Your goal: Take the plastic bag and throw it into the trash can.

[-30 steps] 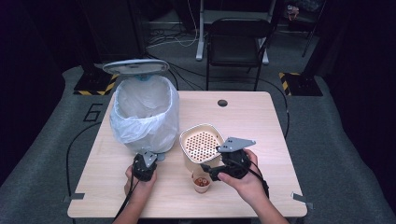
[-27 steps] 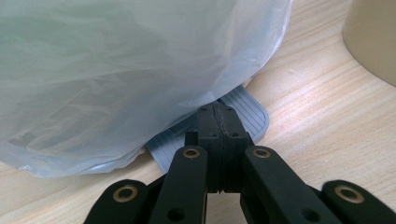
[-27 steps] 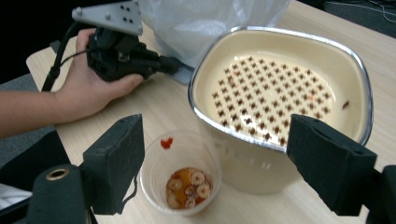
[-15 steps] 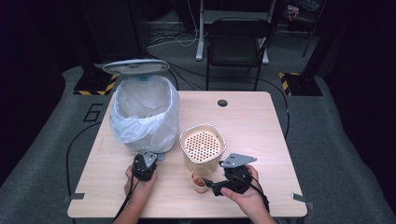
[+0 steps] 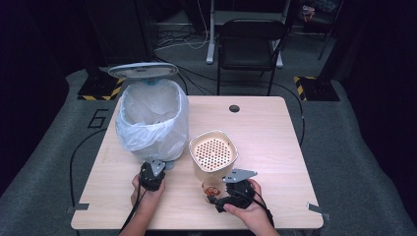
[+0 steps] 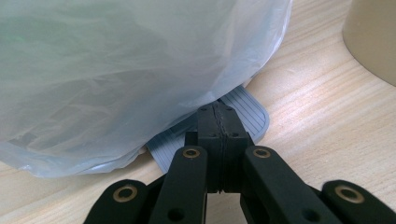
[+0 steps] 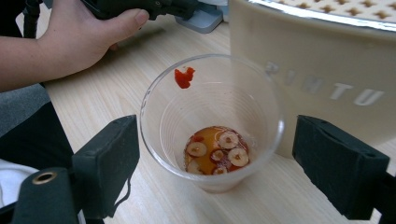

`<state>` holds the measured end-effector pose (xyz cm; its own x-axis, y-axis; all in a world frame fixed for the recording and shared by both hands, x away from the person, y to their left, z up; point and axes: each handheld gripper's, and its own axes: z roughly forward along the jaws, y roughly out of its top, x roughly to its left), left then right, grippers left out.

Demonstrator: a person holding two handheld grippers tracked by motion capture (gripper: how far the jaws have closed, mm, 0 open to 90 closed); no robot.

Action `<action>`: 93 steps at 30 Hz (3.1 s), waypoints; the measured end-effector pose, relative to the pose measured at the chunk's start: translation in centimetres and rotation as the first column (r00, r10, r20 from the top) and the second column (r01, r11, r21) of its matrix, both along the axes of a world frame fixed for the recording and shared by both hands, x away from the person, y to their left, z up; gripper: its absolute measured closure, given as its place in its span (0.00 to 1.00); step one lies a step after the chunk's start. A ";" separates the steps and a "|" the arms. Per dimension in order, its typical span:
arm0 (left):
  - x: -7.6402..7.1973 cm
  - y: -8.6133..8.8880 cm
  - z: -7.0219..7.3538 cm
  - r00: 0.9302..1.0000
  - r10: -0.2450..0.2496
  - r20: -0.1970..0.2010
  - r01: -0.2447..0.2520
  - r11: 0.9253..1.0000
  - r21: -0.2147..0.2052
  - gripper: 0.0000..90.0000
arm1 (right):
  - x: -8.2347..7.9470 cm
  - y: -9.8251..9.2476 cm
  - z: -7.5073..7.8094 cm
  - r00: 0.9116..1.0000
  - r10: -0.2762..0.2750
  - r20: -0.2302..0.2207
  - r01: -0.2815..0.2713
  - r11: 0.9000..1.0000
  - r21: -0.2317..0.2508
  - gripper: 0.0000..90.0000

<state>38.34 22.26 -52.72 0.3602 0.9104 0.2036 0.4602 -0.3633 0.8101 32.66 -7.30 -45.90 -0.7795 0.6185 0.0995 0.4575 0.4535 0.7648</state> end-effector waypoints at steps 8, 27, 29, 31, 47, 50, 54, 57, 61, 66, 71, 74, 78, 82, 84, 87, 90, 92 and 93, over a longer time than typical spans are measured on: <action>0.0 0.1 0.0 1.000 -0.004 -0.007 0.004 1.000 -0.002 1.00 | 0.1 1.5 -0.9 1.000 -0.019 0.004 0.019 1.000 -0.006 0.19; 0.0 0.0 0.0 1.000 0.000 0.000 0.000 1.000 -0.001 1.00 | -0.3 1.7 -1.3 0.999 -0.028 0.039 0.029 0.999 -0.031 0.29; 0.0 0.1 0.0 1.000 -0.004 -0.007 0.004 1.000 0.000 1.00 | -0.4 1.0 -1.2 0.999 -0.039 0.027 0.039 0.999 -0.026 0.29; 0.0 0.0 0.0 1.000 0.000 0.000 0.000 1.000 -0.002 1.00 | -0.4 0.3 -1.1 0.998 -0.052 0.025 0.052 0.998 -0.020 0.29; 0.0 0.0 0.0 1.000 0.000 0.000 0.000 1.000 -0.001 1.00 | 1.8 -6.5 -0.8 0.958 -0.280 0.056 0.280 0.960 0.014 0.29; 0.0 0.0 0.0 1.000 0.000 0.000 0.000 1.000 -0.002 1.00 | 2.3 -7.8 -0.9 0.943 -0.326 0.060 0.326 0.945 0.016 0.29; 0.0 0.0 0.0 1.000 0.001 0.000 -0.001 1.000 -0.003 1.00 | 2.9 -9.5 -1.0 0.923 -0.379 0.063 0.378 0.925 0.026 0.29; 0.0 0.0 0.0 1.000 0.001 0.000 -0.001 1.000 -0.002 1.00 | 3.2 -10.7 -0.8 0.902 -0.423 0.086 0.424 0.906 0.018 0.29; 0.0 0.0 0.0 1.000 -0.004 -0.005 0.004 1.000 -0.002 1.00 | 3.4 -11.8 -0.7 0.882 -0.461 0.091 0.461 0.887 0.028 0.29; 0.0 0.0 0.0 1.000 0.000 0.000 0.000 1.000 -0.001 1.00 | 3.7 -13.0 -0.9 0.865 -0.493 0.091 0.492 0.870 0.033 0.30; 0.0 0.0 0.0 1.000 0.001 0.000 -0.001 1.000 -0.002 1.00 | 4.0 -13.5 -1.5 0.863 -0.500 0.072 0.500 0.866 0.023 0.29; 0.0 0.0 0.0 1.000 0.000 0.001 0.000 1.000 -0.002 1.00 | 4.0 -13.7 -1.6 0.861 -0.505 0.061 0.504 0.863 0.027 0.28; 0.0 0.0 0.0 1.000 0.000 0.000 0.000 1.000 -0.001 1.00 | 4.1 -13.9 -1.9 0.851 -0.522 0.049 0.522 0.853 0.022 0.21; 0.0 0.0 0.0 1.000 0.000 0.001 0.000 1.000 -0.001 1.00 | 4.0 -13.8 -1.6 0.847 -0.528 0.063 0.528 0.849 0.019 0.16; 0.0 0.0 0.0 1.000 0.000 -0.001 0.000 1.000 -0.001 1.00 | 4.0 -13.8 -1.5 0.846 -0.529 0.068 0.528 0.849 0.022 0.16; 0.0 0.0 0.0 1.000 -0.002 -0.003 0.002 1.000 0.001 1.00 | 3.6 -13.6 -0.7 0.838 -0.537 0.093 0.537 0.843 0.024 0.15; 0.0 0.0 0.0 1.000 -0.004 -0.005 0.004 1.000 0.001 1.00 | 3.1 -13.7 0.3 0.826 -0.552 0.117 0.551 0.833 0.043 0.15; 0.0 0.0 0.0 1.000 -0.004 -0.006 0.004 1.000 0.002 1.00 | 2.9 -13.7 0.8 0.825 -0.547 0.140 0.546 0.836 0.052 0.16; 0.0 0.0 0.0 1.000 -0.002 -0.003 0.002 1.000 0.002 1.00 | 2.6 -13.7 1.6 0.822 -0.547 0.159 0.548 0.835 0.042 0.17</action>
